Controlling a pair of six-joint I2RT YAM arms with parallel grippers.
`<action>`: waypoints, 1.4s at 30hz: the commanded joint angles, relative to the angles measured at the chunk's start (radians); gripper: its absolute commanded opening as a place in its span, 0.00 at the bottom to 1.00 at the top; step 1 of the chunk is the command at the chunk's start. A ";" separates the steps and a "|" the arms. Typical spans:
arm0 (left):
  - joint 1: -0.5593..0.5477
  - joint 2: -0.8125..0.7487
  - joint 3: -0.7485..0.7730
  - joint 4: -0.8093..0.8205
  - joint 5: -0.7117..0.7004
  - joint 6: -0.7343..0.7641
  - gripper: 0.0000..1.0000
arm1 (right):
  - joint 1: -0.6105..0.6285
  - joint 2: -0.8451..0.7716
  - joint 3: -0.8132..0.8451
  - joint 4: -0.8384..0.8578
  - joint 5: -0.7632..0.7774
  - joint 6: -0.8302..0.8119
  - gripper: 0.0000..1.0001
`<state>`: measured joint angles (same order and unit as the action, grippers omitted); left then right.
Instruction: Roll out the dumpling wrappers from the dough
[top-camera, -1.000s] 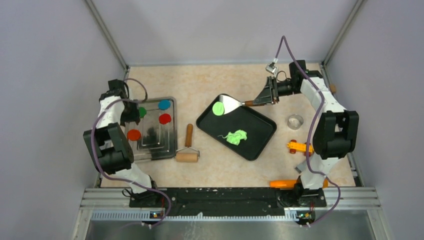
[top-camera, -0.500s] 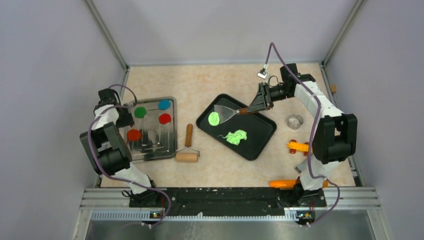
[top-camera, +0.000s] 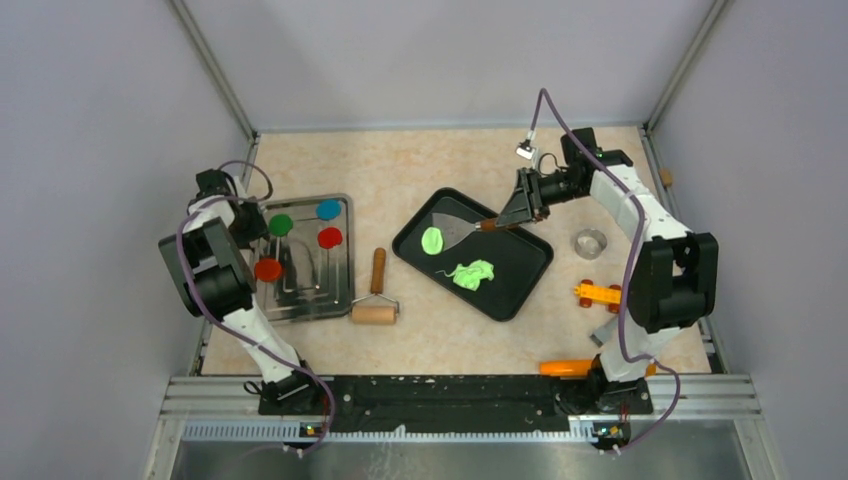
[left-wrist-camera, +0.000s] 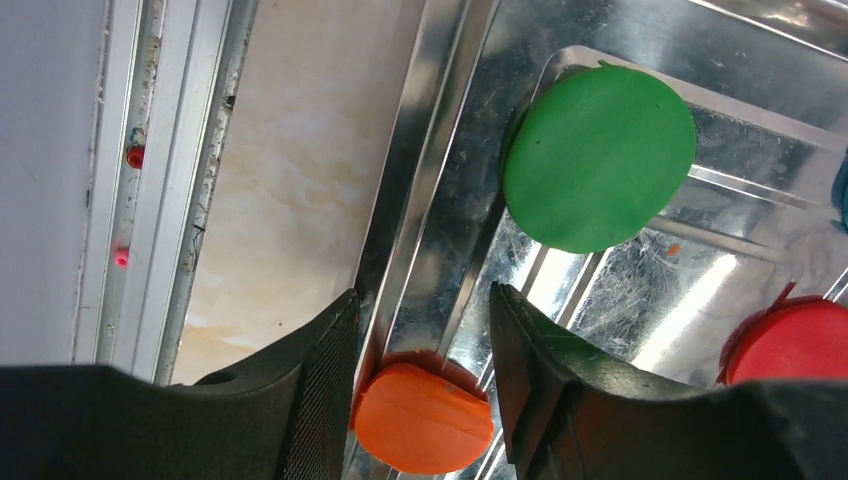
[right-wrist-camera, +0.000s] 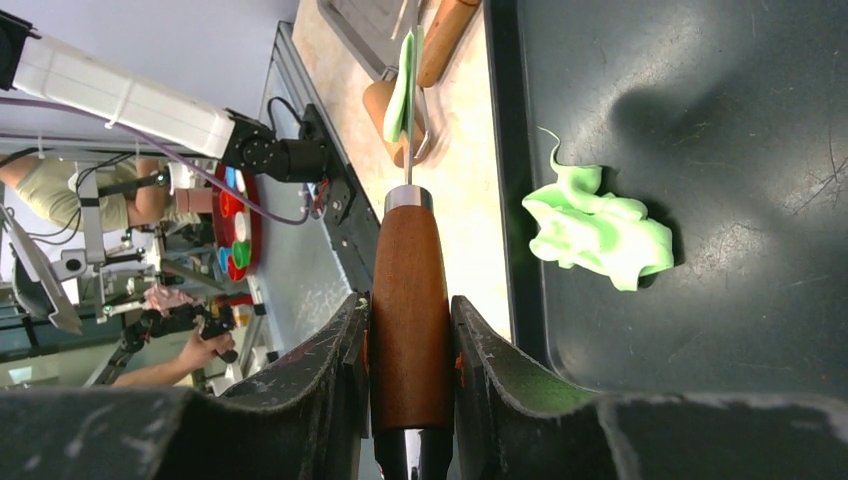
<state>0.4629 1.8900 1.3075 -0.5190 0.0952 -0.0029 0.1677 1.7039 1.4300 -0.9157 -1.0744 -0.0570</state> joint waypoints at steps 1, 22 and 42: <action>0.005 -0.004 -0.011 0.001 0.053 -0.040 0.52 | 0.035 -0.011 0.075 0.121 -0.017 0.123 0.00; 0.006 -0.085 -0.078 0.033 -0.149 0.034 0.60 | 0.316 0.288 0.294 0.365 -0.061 0.364 0.00; -0.008 -0.062 -0.134 0.025 0.273 -0.107 0.52 | 0.401 0.419 0.462 0.261 0.139 0.335 0.00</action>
<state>0.4713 1.8553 1.2129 -0.4808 0.2241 -0.0502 0.5282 2.1132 1.8366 -0.6353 -0.9470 0.2722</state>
